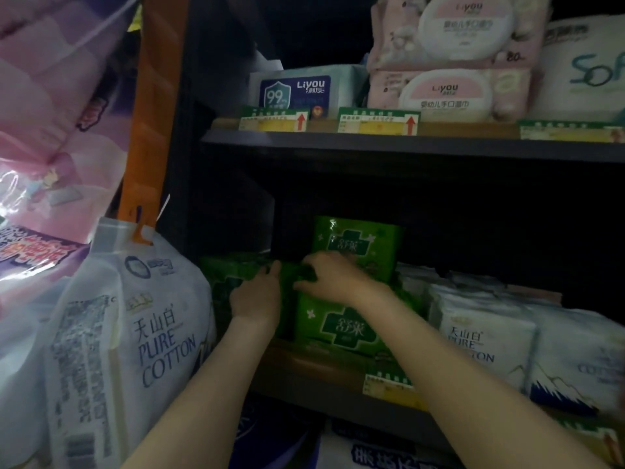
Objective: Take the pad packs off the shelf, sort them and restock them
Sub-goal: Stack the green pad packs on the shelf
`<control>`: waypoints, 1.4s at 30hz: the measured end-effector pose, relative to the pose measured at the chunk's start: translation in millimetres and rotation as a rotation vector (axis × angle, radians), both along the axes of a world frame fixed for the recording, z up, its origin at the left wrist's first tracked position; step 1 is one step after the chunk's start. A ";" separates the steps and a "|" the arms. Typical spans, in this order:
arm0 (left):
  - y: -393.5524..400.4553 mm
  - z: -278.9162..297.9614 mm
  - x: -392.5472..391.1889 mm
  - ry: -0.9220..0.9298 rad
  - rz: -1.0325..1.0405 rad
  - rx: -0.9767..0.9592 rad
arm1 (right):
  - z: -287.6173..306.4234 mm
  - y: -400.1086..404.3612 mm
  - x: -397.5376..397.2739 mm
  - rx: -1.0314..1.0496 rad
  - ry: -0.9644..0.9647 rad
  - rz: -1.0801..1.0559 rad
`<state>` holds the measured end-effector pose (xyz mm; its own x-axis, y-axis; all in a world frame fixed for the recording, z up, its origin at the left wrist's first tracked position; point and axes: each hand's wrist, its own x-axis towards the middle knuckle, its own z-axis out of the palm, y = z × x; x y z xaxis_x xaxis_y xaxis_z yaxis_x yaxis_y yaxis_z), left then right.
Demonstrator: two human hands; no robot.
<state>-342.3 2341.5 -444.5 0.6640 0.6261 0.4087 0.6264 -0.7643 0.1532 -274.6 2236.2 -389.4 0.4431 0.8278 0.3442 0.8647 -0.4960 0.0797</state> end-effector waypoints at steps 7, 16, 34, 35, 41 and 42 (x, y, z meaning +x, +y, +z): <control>2.3 -1.2 -0.7 -0.075 -0.026 -0.080 | 5.6 36.5 16.3 -0.161 0.383 -0.001; 4.9 -19.0 1.0 -0.327 -0.121 -0.113 | 1.4 59.6 21.3 -0.211 0.358 0.027; 14.7 -14.6 6.7 -0.538 -0.333 -0.333 | -3.4 -49.0 51.3 -0.341 0.239 -0.121; 12.2 -14.0 3.2 -0.561 -0.356 -0.326 | -4.7 -52.8 50.1 -0.323 0.218 -0.102; 5.6 -8.7 0.9 -0.098 -0.212 -0.086 | -11.0 -70.0 41.0 -0.309 0.119 -0.048; 5.8 -9.4 2.6 -0.074 -0.183 -0.069 | -11.6 -71.1 40.1 -0.308 0.102 -0.044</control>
